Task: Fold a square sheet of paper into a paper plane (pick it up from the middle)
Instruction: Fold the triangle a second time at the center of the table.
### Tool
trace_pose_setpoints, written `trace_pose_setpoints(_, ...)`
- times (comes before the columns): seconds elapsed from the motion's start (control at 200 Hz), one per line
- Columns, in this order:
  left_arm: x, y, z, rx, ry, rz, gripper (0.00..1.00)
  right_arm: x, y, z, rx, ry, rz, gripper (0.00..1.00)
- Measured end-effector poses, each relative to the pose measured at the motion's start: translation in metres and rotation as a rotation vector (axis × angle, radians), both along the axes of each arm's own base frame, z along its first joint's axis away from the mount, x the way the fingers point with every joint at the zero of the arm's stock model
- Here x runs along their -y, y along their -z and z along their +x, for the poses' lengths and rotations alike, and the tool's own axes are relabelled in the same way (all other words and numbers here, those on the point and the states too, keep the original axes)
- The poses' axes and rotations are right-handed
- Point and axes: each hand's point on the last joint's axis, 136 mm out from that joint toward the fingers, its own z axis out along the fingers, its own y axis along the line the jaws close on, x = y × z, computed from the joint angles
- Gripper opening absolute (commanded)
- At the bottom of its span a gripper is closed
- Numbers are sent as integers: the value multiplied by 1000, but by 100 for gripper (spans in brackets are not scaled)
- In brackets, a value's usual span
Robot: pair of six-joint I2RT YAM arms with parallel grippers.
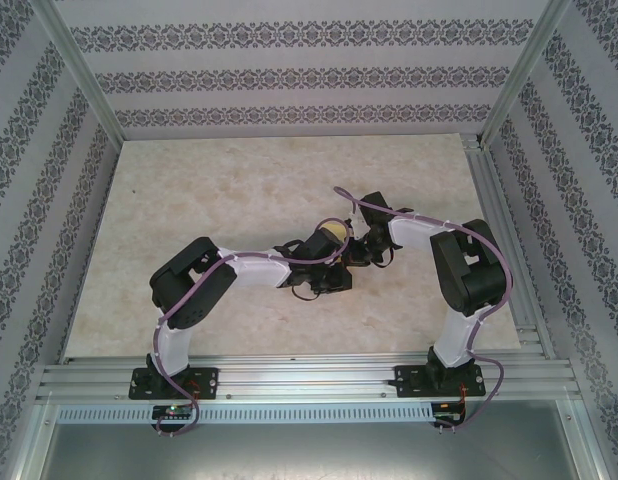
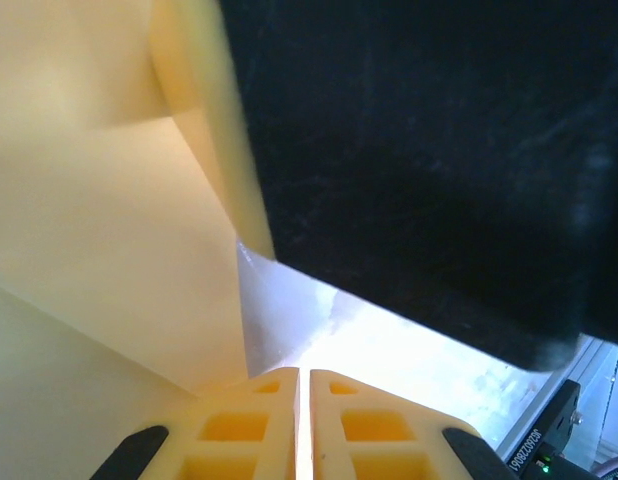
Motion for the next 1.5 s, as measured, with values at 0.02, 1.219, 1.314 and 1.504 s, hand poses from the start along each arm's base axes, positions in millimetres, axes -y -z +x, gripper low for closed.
trace_pose_setpoints(0.02, 0, 0, 0, 0, 0, 0, 13, 0, 0, 0, 0, 0, 0, 7)
trace_pose_setpoints(1.219, -36, -58, 14, 159, -126, -61, 16, -8, -9, 6, 22, -14, 8, 18)
trace_pose_setpoints(1.314, -39, -49, 18, 145, -148, -43, 15, -8, -9, 6, 22, -14, 8, 17)
trace_pose_setpoints(1.504, -39, -24, 28, 93, -191, -36, 13, -8, -9, 6, 23, -14, 8, 16)
